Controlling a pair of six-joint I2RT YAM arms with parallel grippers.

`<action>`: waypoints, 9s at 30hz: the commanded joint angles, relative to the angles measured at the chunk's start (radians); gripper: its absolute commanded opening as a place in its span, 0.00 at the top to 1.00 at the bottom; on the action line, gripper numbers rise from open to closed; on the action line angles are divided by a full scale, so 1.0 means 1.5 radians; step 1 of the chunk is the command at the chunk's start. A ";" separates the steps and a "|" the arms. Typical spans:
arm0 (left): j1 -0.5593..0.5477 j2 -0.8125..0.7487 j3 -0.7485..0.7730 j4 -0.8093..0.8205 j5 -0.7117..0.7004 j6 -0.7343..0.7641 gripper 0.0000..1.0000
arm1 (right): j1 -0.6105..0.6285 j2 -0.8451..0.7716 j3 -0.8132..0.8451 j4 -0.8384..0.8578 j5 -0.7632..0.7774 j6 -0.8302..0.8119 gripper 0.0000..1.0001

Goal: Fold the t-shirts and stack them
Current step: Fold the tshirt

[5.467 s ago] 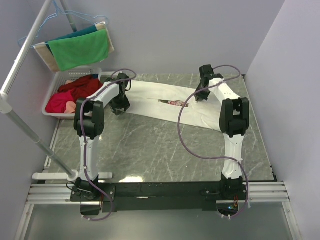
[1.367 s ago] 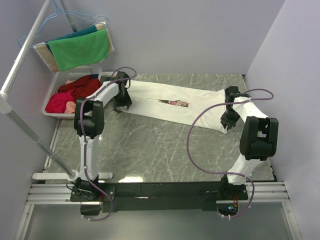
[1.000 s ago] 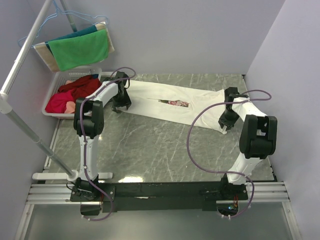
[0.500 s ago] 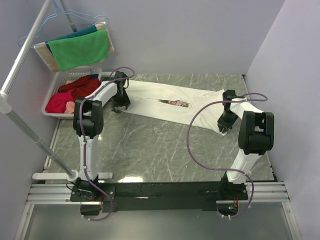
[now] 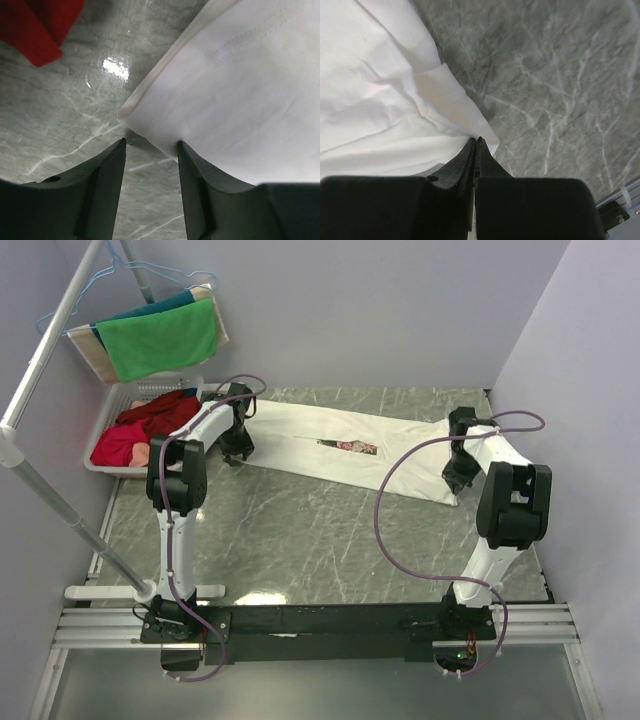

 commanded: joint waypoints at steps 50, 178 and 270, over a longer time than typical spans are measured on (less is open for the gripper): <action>0.007 -0.106 0.017 -0.010 -0.062 0.027 0.37 | 0.231 0.316 0.453 -0.029 -0.266 0.003 0.72; -0.095 -0.137 -0.189 0.118 -0.012 0.047 0.33 | 0.213 0.212 0.494 0.007 -0.308 -0.177 0.53; -0.062 -0.319 -0.501 0.147 0.041 0.045 0.30 | 0.188 0.325 0.440 -0.102 -0.116 0.000 0.39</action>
